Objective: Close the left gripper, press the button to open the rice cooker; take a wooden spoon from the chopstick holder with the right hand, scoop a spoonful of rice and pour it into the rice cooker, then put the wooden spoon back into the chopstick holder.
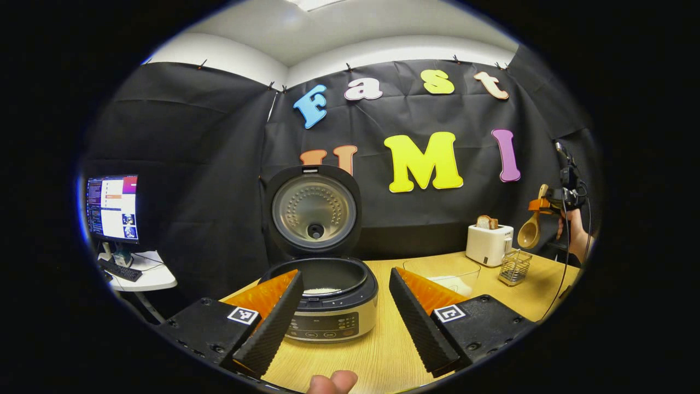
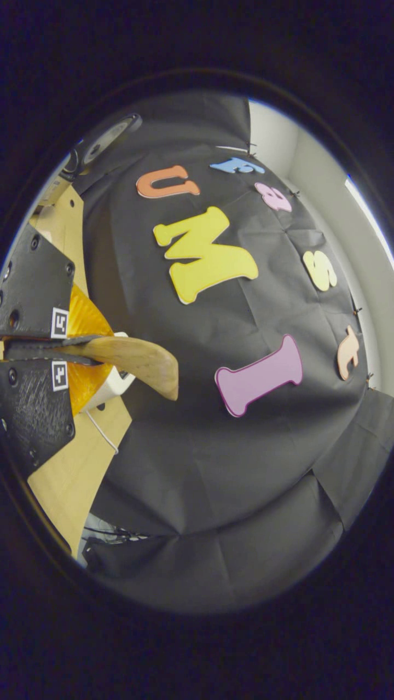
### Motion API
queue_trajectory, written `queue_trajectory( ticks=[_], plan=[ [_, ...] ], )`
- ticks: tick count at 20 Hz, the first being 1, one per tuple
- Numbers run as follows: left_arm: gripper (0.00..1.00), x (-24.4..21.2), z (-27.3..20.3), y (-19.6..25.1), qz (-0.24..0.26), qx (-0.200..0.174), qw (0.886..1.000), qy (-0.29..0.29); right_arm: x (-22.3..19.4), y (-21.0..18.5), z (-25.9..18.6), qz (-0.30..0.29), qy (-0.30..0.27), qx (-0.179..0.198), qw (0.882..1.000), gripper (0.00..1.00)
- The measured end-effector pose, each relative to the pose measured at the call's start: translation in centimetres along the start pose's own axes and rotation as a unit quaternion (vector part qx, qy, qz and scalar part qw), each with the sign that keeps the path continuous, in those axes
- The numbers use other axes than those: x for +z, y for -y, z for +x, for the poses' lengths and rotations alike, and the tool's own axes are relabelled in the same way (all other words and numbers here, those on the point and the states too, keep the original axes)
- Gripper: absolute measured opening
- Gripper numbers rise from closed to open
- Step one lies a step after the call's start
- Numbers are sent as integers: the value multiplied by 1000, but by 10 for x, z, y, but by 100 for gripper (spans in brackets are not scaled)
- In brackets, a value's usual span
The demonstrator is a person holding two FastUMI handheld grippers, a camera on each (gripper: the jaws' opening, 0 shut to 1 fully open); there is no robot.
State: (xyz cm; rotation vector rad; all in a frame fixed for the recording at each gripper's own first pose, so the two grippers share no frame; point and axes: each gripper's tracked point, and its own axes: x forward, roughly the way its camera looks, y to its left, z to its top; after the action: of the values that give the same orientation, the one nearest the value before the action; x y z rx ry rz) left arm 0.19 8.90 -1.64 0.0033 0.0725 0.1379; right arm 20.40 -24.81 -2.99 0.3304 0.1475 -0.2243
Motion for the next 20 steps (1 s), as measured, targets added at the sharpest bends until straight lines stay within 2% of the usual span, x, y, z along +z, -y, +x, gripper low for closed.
queue_trajectory(
  ticks=[3,14,20],
  plan=[
    [100,3,-1,-4,-2,2,1000,4,-14,5,12,-25,0,-11,1000,0],
    [100,3,0,-14,-11,7,1000,4,-65,18,28,-44,-15,-28,999,0],
    [100,7,-1,-14,-12,6,1000,9,-84,28,34,-25,-19,-42,999,0]
  ],
)
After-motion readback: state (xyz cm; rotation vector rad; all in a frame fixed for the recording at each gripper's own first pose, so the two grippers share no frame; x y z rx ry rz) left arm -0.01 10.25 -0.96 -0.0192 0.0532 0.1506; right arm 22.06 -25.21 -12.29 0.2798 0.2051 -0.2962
